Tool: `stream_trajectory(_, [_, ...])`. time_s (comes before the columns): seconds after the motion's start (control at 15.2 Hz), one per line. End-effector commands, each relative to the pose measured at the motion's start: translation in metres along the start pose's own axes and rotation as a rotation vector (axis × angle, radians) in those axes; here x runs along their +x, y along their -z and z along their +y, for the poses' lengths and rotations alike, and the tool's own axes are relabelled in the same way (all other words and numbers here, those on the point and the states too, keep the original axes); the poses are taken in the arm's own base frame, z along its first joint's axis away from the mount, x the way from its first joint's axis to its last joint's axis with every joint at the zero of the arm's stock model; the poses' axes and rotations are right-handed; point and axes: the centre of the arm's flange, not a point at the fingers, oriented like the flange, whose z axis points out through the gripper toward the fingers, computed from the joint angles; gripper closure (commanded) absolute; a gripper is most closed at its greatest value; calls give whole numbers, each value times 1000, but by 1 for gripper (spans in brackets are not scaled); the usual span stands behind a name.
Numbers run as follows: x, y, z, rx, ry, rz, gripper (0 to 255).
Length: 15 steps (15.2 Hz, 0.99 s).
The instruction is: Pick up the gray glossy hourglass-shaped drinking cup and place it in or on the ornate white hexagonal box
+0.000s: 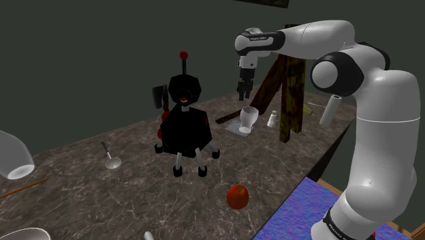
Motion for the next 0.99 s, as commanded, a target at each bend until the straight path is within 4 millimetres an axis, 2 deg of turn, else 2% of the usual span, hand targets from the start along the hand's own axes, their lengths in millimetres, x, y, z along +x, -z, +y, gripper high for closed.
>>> stream_trajectory(0.0, [0, 0, 0, 0, 0, 0, 0])
stream_trajectory(0.13, [0, 0, 0, 0, 0, 0, 0])
stream_trajectory(0.4, [0, 50, 0, 0, 0, 0, 0])
stream_trajectory(0.92, [0, 50, 0, 0, 0, 0, 0])
